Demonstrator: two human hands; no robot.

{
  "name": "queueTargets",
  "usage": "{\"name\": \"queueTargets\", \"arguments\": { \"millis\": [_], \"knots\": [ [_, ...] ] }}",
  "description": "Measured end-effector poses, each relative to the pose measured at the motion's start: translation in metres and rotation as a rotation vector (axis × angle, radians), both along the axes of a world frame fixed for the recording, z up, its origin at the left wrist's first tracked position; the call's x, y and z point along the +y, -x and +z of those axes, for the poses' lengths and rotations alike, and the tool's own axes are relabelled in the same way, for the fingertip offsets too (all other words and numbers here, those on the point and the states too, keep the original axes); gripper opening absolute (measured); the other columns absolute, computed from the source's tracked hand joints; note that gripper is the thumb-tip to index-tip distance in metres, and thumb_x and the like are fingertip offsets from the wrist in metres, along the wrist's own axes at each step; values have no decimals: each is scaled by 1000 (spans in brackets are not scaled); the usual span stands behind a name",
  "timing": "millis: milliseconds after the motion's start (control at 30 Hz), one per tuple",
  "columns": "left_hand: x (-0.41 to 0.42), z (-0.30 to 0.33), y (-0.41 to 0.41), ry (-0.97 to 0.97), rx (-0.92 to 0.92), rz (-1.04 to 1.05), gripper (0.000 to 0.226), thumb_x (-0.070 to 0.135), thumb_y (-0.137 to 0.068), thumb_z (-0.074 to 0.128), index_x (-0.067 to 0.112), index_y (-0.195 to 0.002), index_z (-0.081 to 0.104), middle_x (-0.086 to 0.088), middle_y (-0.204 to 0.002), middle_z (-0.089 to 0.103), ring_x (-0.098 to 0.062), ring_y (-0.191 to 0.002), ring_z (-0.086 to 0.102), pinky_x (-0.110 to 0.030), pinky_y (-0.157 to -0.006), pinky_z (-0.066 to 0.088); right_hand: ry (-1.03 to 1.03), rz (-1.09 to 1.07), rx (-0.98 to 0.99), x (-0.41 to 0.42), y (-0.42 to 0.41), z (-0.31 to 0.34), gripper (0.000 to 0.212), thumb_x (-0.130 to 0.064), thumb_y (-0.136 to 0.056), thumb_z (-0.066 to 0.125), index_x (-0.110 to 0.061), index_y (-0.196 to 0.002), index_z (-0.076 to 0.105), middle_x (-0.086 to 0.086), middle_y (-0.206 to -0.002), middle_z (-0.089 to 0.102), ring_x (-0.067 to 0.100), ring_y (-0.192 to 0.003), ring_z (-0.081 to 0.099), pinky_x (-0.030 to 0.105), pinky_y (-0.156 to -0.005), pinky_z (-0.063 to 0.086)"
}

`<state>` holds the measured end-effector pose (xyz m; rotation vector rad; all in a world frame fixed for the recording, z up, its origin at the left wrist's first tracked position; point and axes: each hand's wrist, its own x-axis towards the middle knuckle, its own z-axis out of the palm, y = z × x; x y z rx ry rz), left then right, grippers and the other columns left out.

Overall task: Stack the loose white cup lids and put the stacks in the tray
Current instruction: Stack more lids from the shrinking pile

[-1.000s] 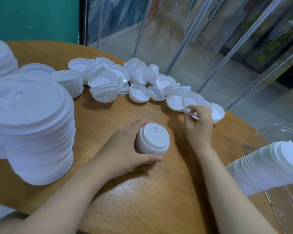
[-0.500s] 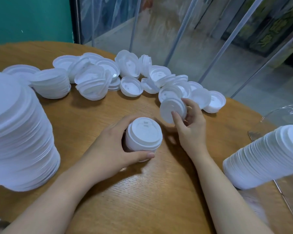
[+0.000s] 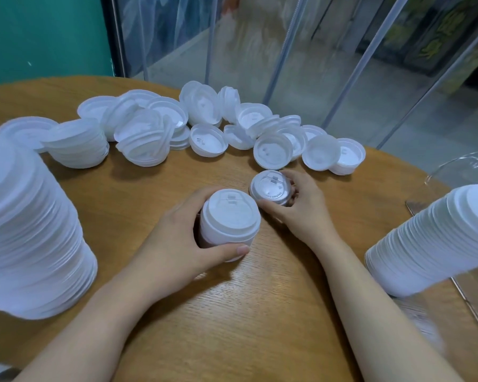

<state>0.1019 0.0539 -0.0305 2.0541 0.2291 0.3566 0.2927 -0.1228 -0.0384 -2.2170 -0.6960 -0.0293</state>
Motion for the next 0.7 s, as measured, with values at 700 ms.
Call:
{"name": "queueTargets", "arguments": {
  "millis": [700],
  "knots": [
    [-1,1,0,27,15,11,80,51,-65,94,51,-135,55,27,-124,65,2,-119,58,-34,-103,49,-183,467,131,11,54,42,56,-44,-77,76,-24,-127,64,-7,-121,67,24,-120,62,46,-102,50]
  ]
}}
